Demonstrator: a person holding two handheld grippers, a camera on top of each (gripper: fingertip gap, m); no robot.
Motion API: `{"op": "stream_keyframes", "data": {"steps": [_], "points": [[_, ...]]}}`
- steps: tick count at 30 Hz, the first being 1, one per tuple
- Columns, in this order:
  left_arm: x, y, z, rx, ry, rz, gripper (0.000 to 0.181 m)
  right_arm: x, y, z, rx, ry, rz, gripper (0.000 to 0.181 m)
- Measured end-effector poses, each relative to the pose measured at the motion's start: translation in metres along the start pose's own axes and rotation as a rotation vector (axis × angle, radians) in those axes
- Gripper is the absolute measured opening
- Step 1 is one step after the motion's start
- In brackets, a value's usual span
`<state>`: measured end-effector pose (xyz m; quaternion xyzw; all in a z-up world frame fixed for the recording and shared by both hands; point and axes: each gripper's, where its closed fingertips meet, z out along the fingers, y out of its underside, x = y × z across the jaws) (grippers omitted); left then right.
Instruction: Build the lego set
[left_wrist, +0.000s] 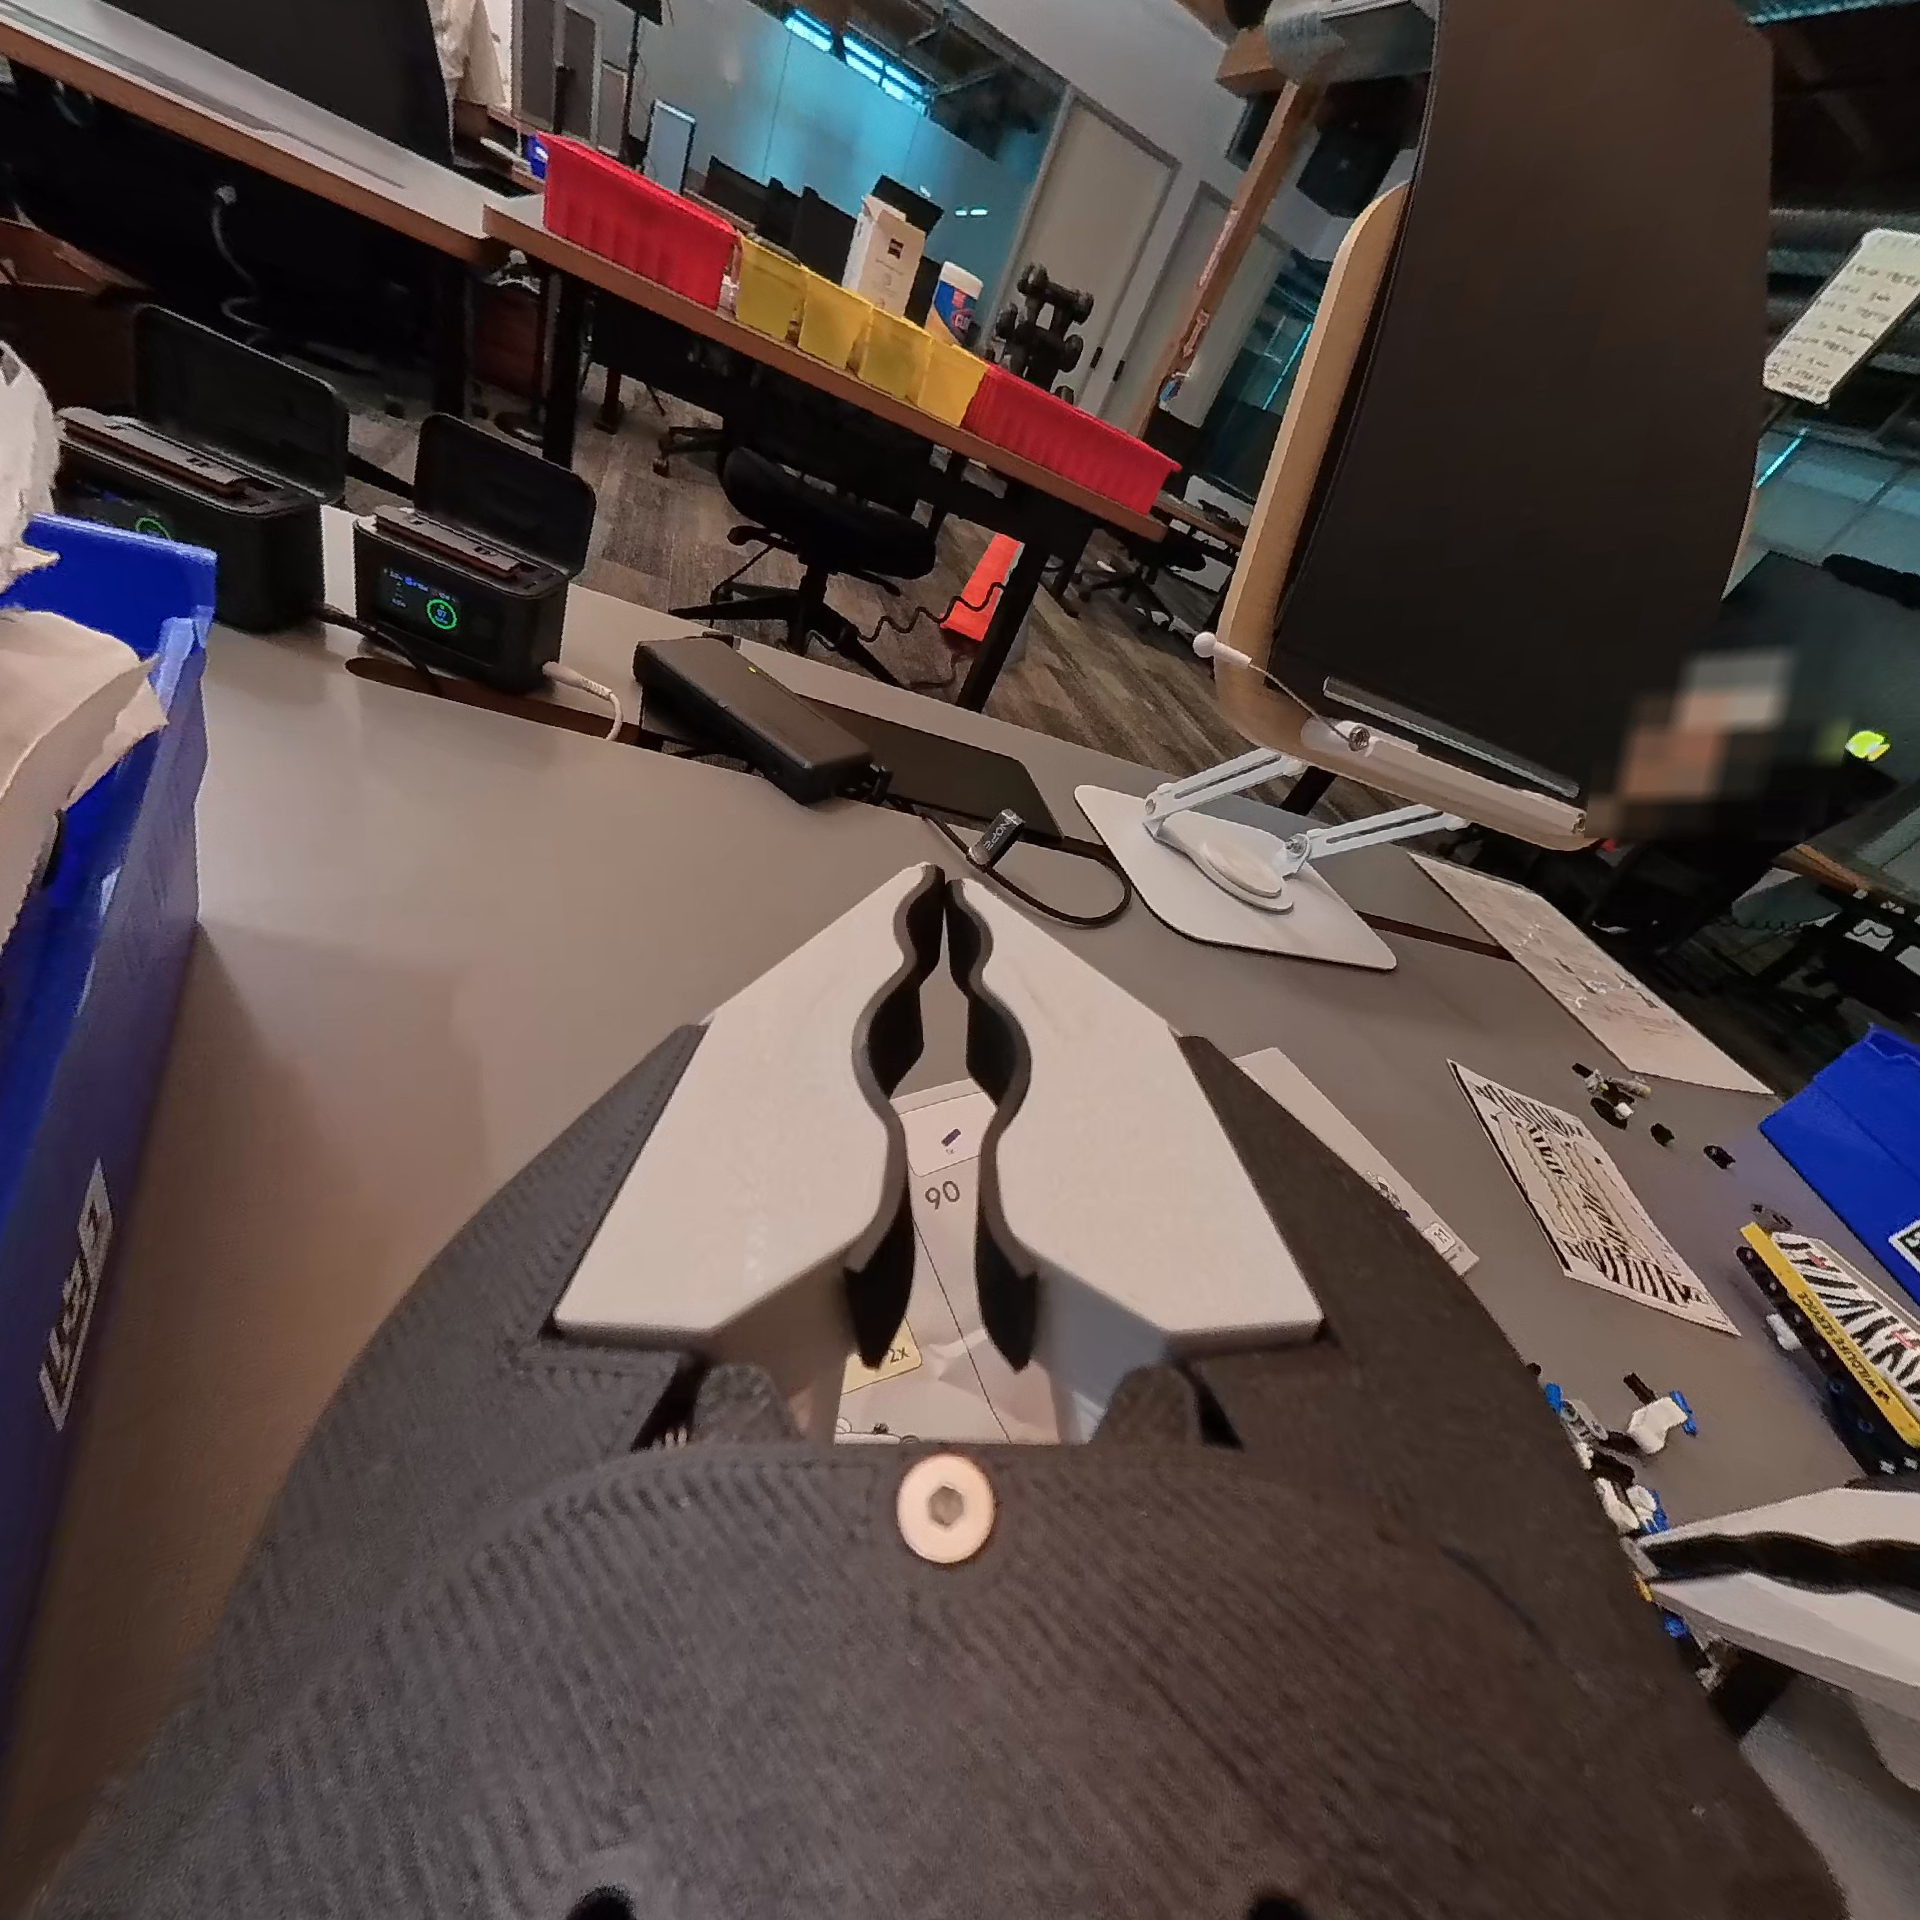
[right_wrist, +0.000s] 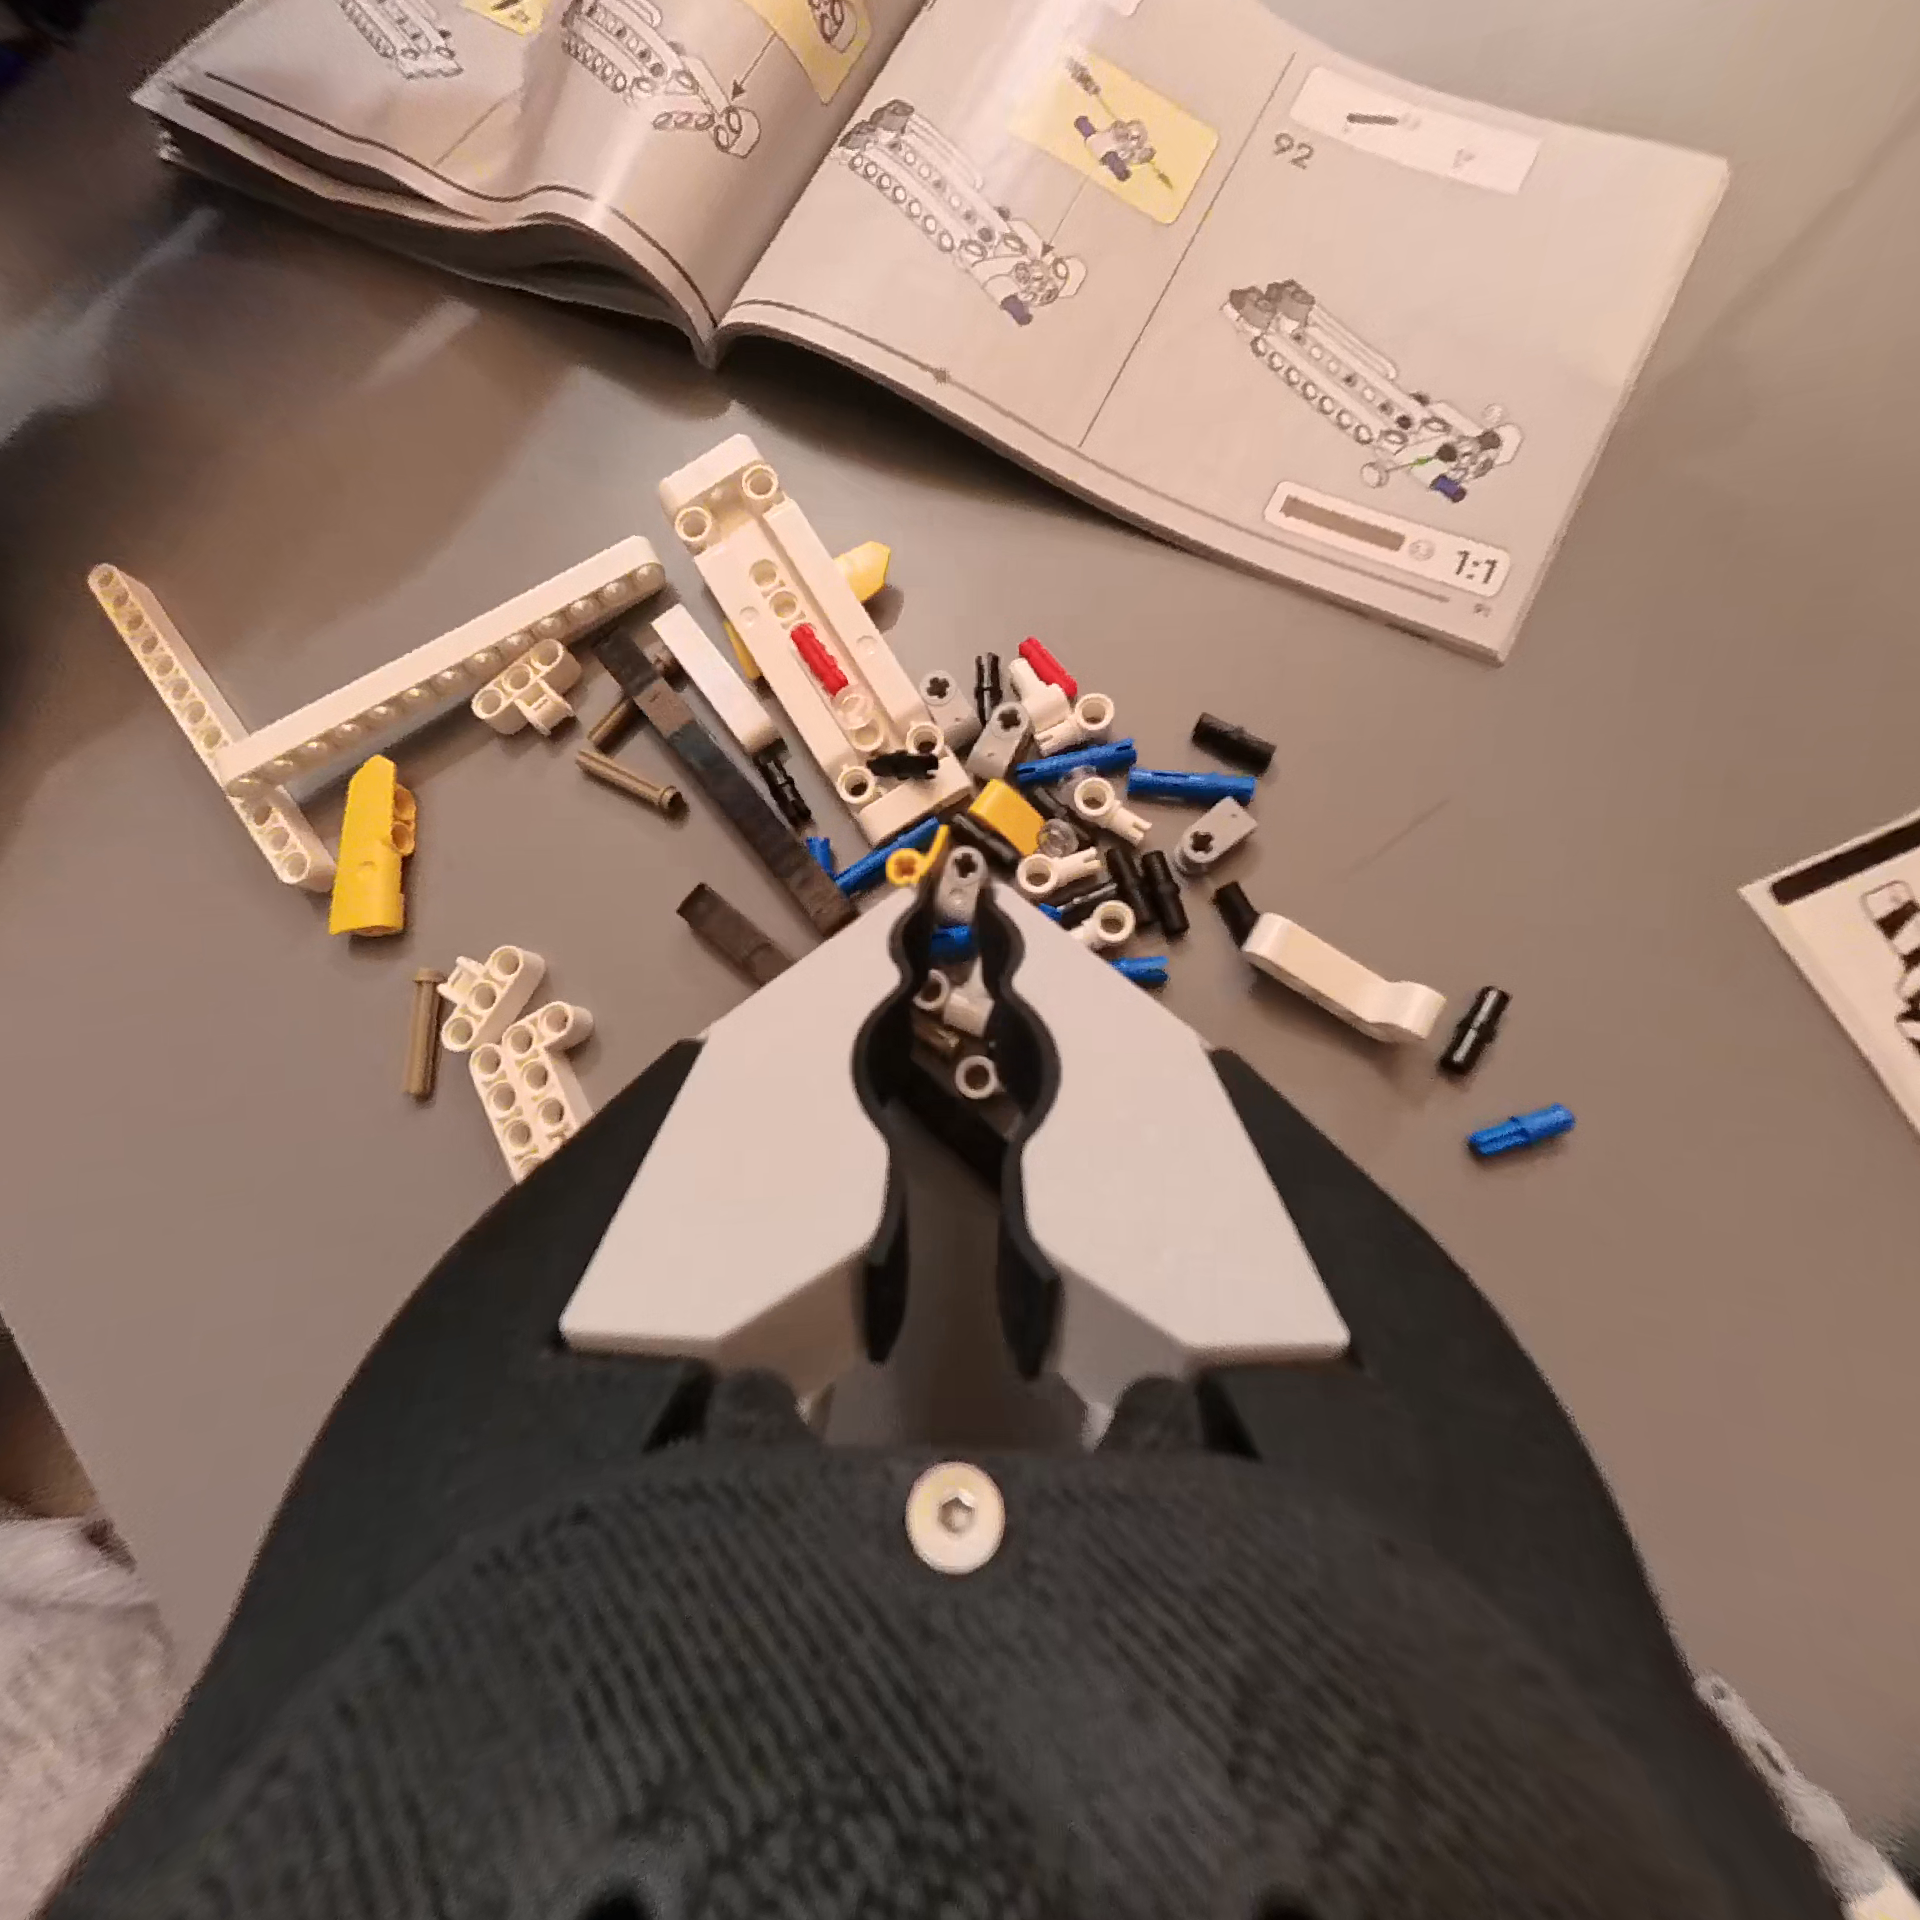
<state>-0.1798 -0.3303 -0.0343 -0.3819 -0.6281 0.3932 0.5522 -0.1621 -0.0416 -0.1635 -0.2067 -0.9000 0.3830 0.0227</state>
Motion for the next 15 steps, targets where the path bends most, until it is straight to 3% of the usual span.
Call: {"op": "stream_keyframes", "data": {"steps": [7, 12, 15], "points": [[0.003, -0.004, -0.002, 0.019, 0.016, 0.000, 0.000, -0.004, -0.009, -0.011, 0.081, -0.034, 0.013, 0.005], [0.034, -0.006, -0.001, 0.045, 0.164, 0.051, 0.007, -0.017, -0.040, -0.048, 0.283, -0.056, -0.035, 0.006], [0.046, 0.008, 0.006, -0.005, 0.190, 0.118, 0.008, -0.020, -0.044, -0.071, 0.345, -0.051, -0.059, 0.005]]}}
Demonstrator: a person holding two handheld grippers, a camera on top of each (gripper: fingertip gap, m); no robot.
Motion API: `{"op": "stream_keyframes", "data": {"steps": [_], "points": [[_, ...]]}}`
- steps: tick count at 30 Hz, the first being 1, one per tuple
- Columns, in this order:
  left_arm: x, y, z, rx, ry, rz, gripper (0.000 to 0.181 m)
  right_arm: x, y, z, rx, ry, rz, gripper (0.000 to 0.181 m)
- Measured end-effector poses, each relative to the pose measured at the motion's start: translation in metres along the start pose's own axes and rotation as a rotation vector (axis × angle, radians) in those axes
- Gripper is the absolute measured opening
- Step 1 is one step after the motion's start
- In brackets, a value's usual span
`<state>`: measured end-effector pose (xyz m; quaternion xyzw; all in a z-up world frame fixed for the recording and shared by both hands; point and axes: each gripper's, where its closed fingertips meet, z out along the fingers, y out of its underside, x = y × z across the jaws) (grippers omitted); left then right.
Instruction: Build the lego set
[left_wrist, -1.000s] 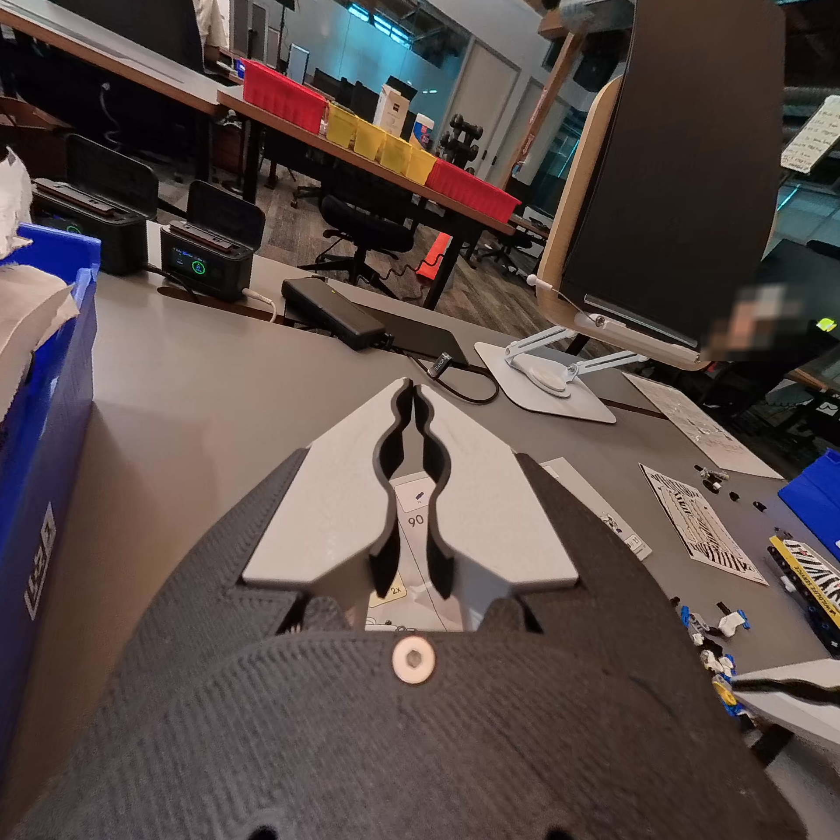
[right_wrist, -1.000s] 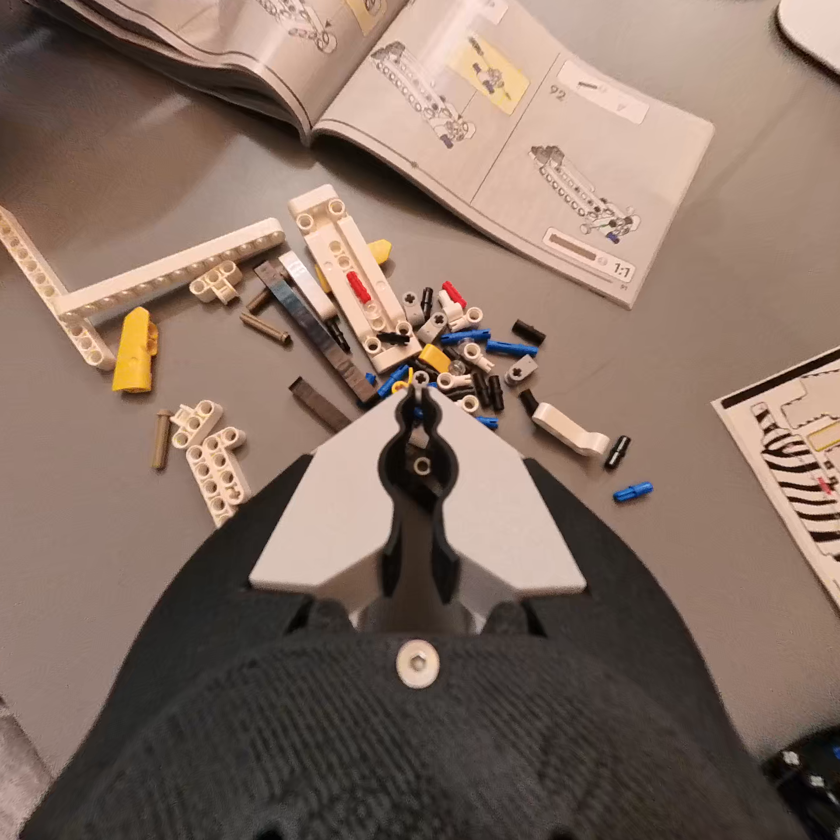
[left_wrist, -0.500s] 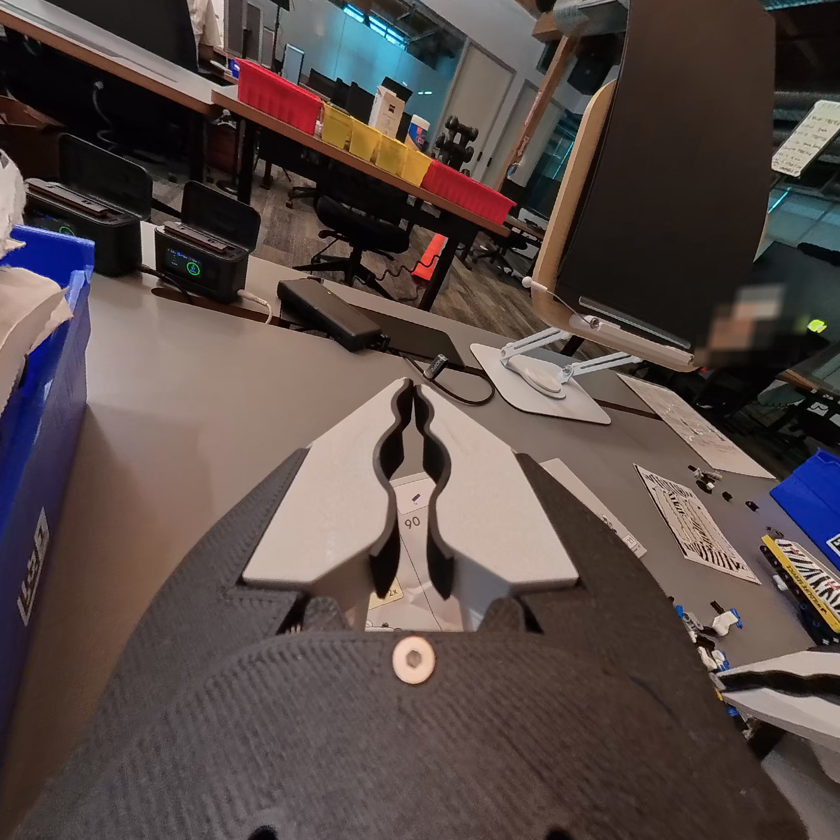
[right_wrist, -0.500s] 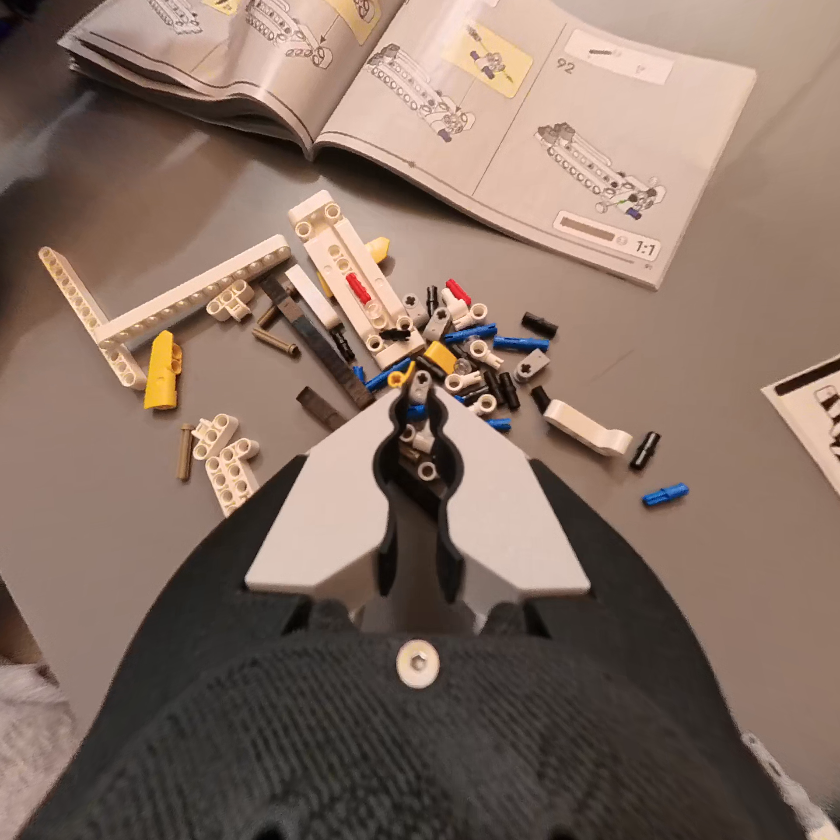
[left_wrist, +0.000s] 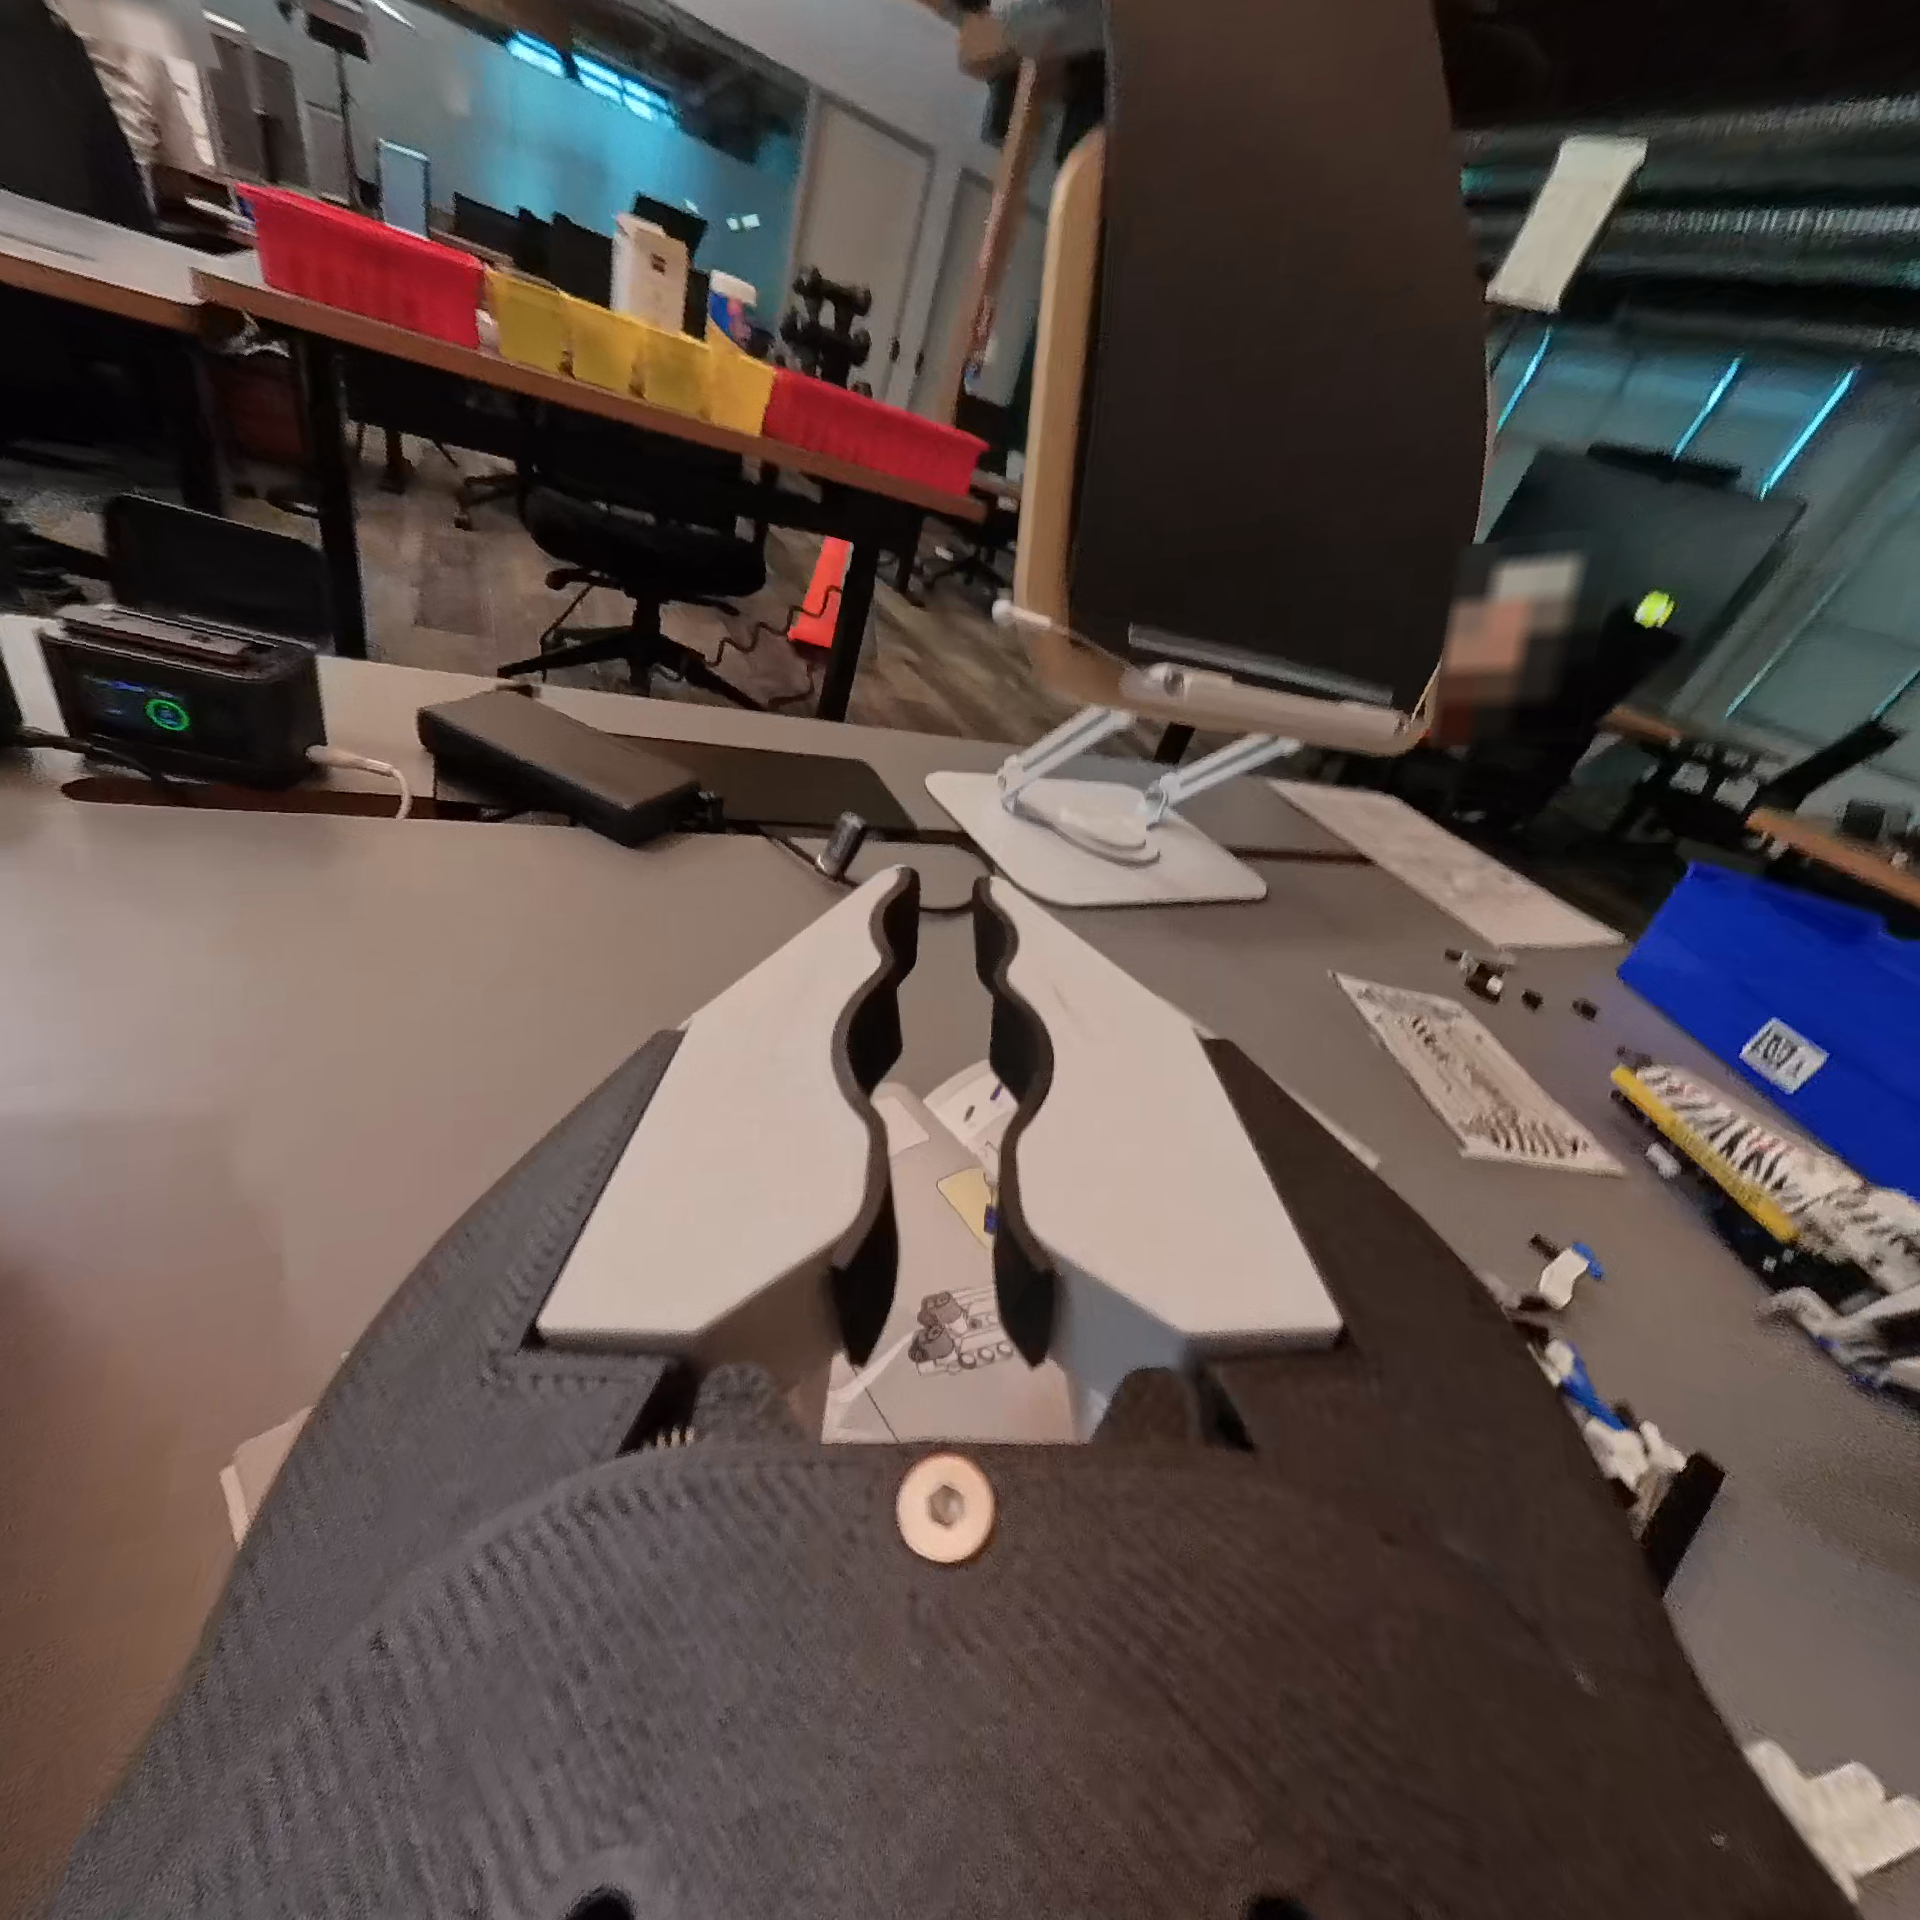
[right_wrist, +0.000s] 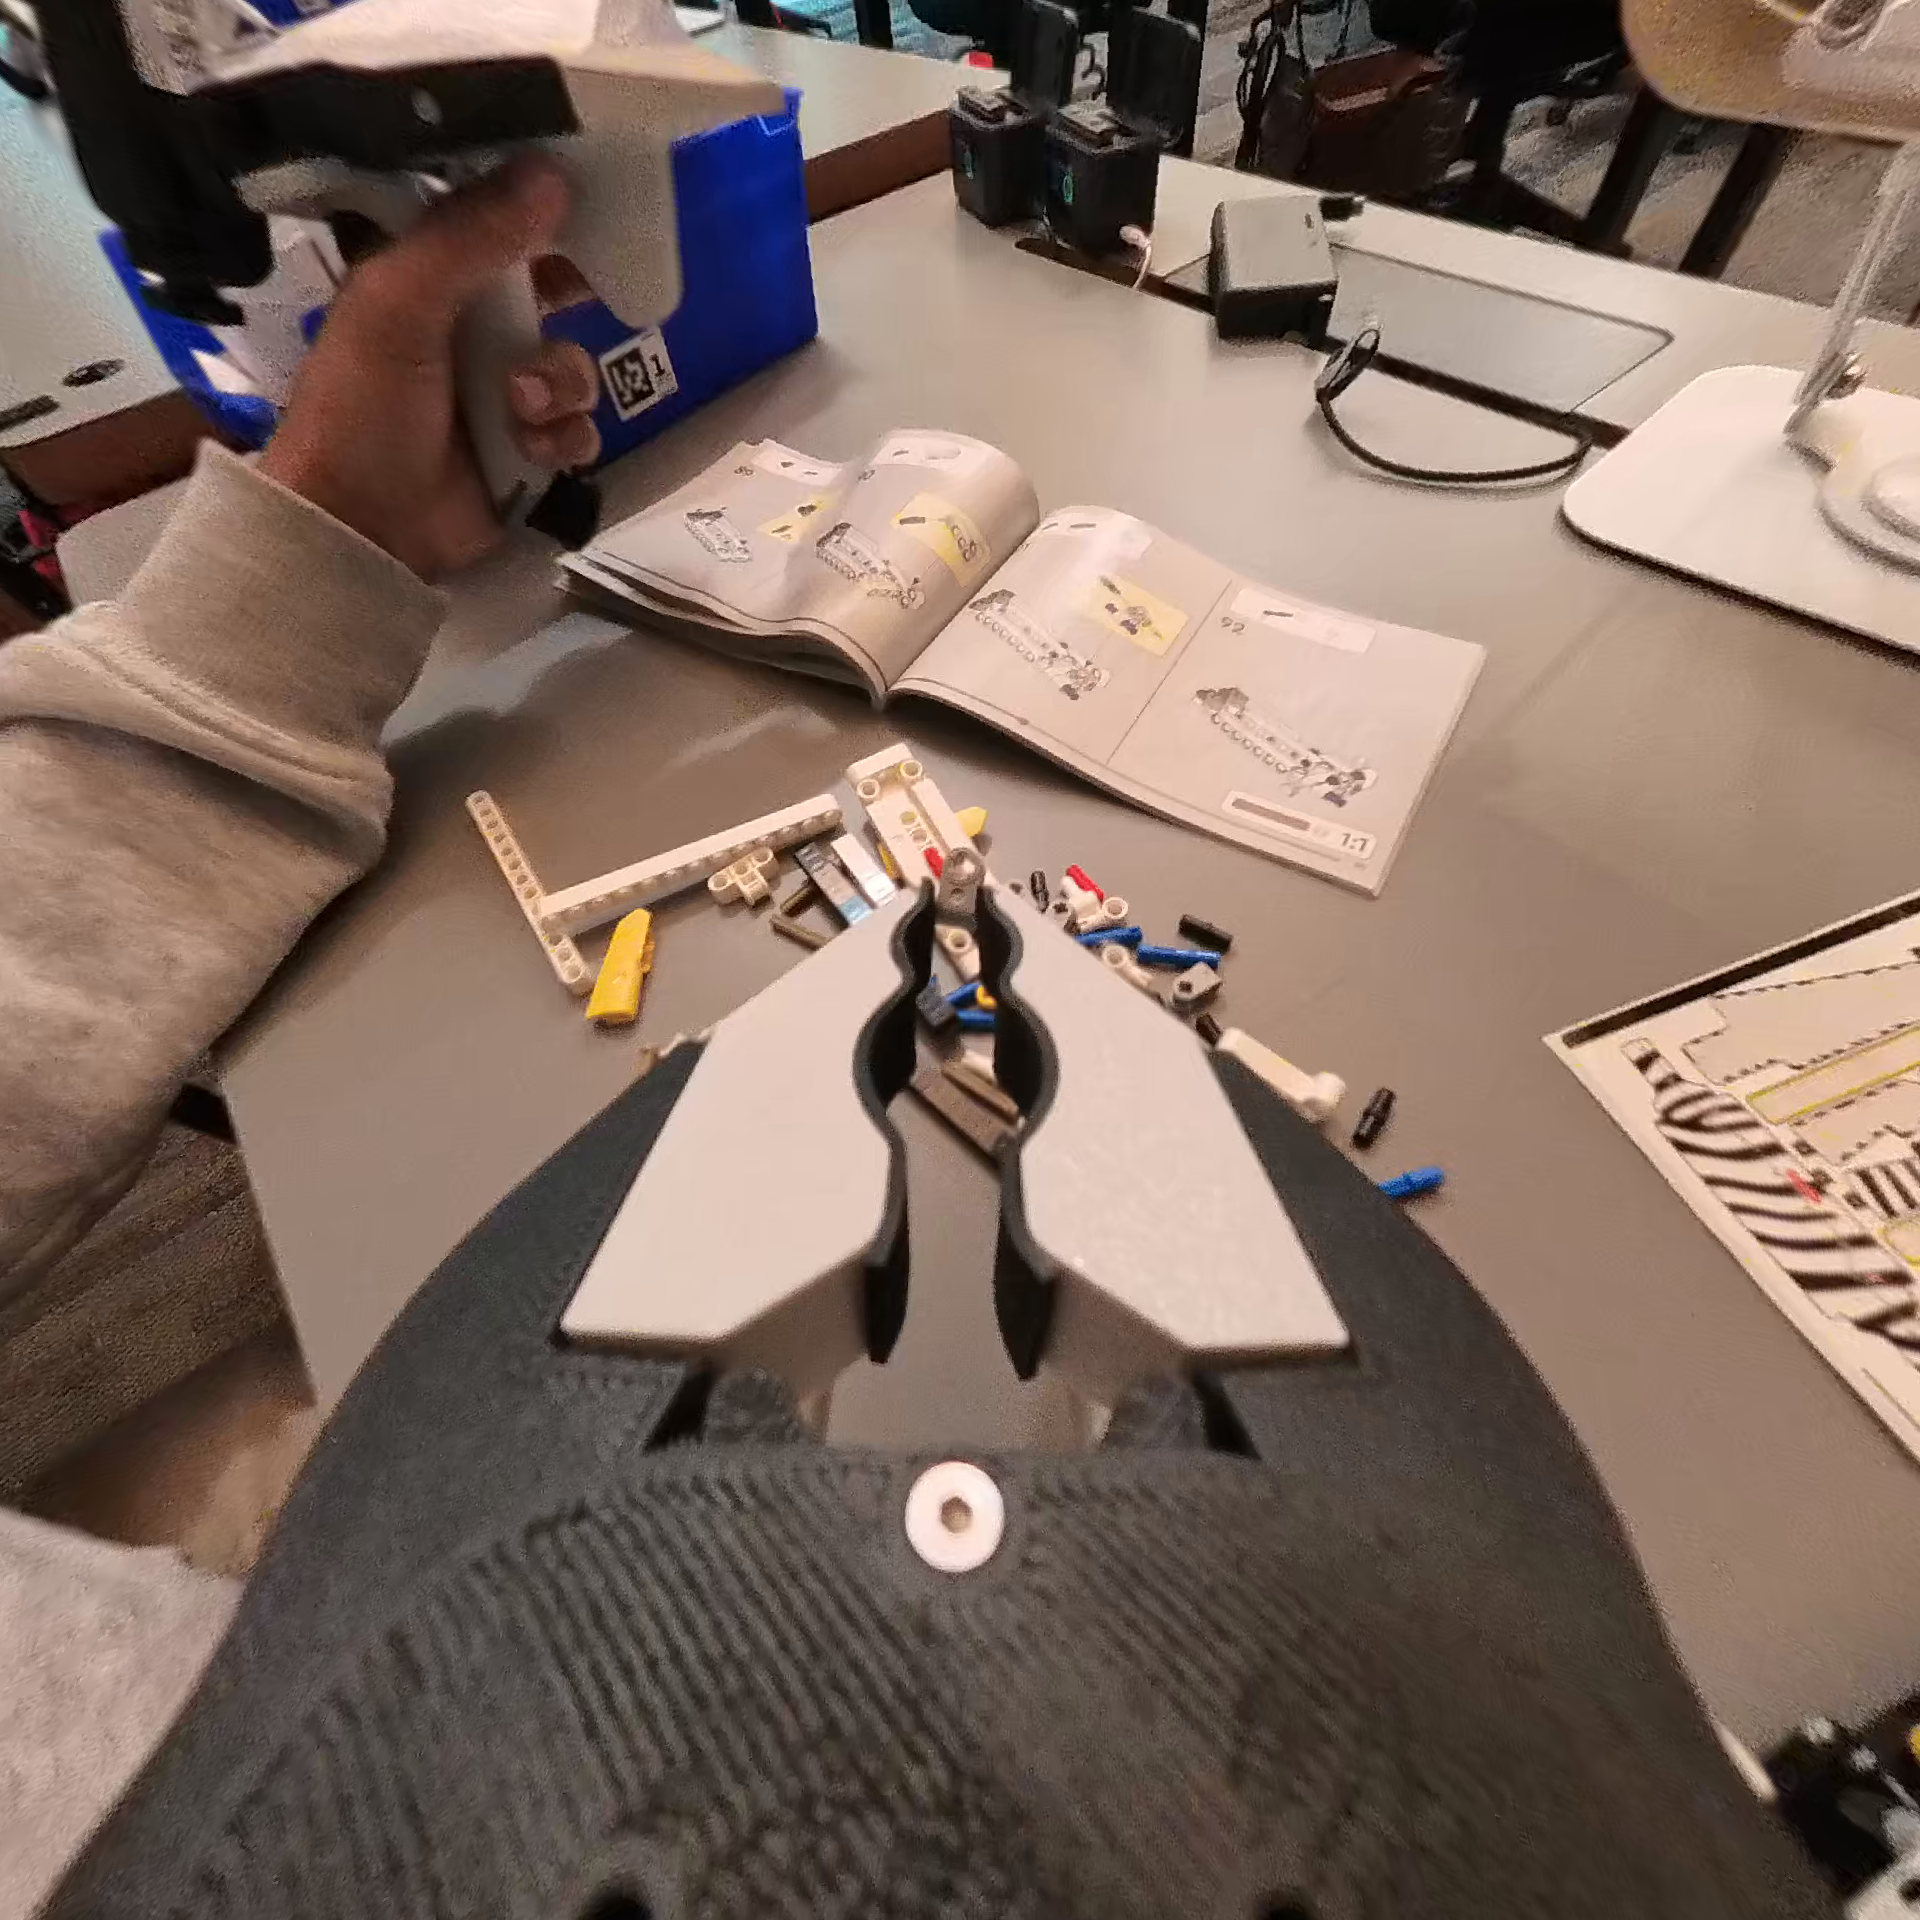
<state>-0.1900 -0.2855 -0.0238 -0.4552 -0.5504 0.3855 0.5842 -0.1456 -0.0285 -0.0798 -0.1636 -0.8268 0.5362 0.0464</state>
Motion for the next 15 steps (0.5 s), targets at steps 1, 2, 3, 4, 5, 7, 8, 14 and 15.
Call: {"op": "stream_keyframes", "data": {"steps": [1, 2, 3, 4, 5, 7, 8, 14, 15], "points": [[0.003, 0.005, 0.003, -0.024, 0.003, 0.025, 0.008, -0.003, 0.003, -0.005, -0.014, -0.013, -0.002, 0.005], [0.007, 0.010, 0.005, -0.041, 0.006, 0.051, 0.008, -0.008, 0.009, -0.008, -0.047, -0.036, -0.004, 0.005], [0.011, 0.014, 0.008, -0.050, 0.008, 0.077, 0.007, -0.013, 0.019, -0.010, -0.094, -0.061, -0.008, 0.005], [0.014, 0.018, 0.009, -0.060, 0.007, 0.100, 0.006, -0.018, 0.031, -0.012, -0.149, -0.079, -0.020, 0.005], [0.016, 0.022, 0.011, -0.071, 0.000, 0.118, 0.005, -0.021, 0.044, -0.013, -0.207, -0.083, -0.038, 0.005], [0.019, 0.029, 0.013, -0.089, -0.016, 0.142, 0.004, -0.025, 0.070, -0.017, -0.325, -0.074, -0.078, 0.005], [0.021, 0.030, 0.013, -0.090, -0.017, 0.147, 0.003, -0.026, 0.081, -0.019, -0.372, -0.070, -0.095, 0.006], [0.024, 0.024, 0.010, -0.044, 0.004, 0.082, 0.003, -0.025, 0.102, -0.019, -0.457, -0.060, -0.094, 0.006], [0.021, 0.022, 0.009, -0.032, 0.006, 0.063, 0.003, -0.024, 0.102, -0.019, -0.457, -0.053, -0.094, 0.006]]}}
